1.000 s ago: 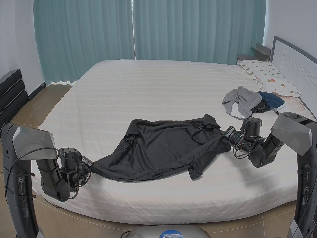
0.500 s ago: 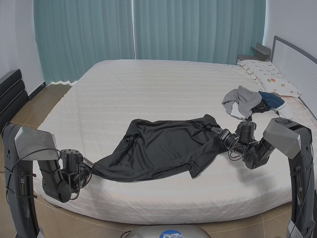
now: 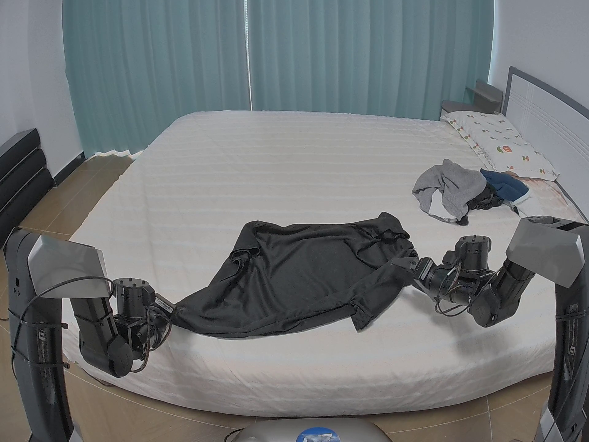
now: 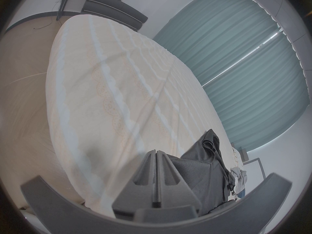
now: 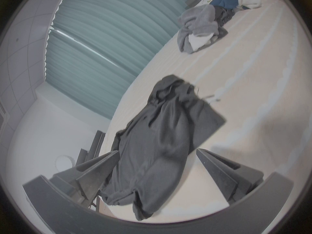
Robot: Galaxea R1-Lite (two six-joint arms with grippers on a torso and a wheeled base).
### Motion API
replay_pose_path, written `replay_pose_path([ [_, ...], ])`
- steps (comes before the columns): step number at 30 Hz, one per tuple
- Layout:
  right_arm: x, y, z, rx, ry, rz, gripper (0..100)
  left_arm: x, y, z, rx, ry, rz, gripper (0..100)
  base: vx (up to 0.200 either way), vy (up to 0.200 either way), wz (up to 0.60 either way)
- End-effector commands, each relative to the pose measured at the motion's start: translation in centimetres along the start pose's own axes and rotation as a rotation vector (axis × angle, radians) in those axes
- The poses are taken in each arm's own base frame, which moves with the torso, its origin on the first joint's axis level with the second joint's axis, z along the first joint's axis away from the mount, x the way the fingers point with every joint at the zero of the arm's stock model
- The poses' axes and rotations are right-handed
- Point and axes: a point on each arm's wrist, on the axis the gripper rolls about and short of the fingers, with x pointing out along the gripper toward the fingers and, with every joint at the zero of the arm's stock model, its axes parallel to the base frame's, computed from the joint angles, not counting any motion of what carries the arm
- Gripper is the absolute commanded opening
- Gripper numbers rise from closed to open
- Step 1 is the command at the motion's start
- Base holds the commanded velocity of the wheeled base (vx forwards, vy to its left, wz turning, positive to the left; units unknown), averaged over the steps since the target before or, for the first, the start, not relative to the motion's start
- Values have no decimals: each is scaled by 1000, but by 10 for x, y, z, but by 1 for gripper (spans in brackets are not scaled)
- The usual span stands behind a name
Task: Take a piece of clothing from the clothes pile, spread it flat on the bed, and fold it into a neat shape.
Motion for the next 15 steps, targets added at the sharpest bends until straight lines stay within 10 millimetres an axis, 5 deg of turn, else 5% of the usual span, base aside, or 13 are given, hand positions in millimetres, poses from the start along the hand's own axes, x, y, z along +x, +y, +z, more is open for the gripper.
replay_pose_path([
  [1, 1, 5, -22, -17, 67, -5, 100, 0, 0, 0, 0, 0, -1, 0, 0, 0, 0],
  [15, 17, 1, -46, -49, 103, -36, 100, 0, 0, 0, 0, 0, -1, 0, 0, 0, 0],
])
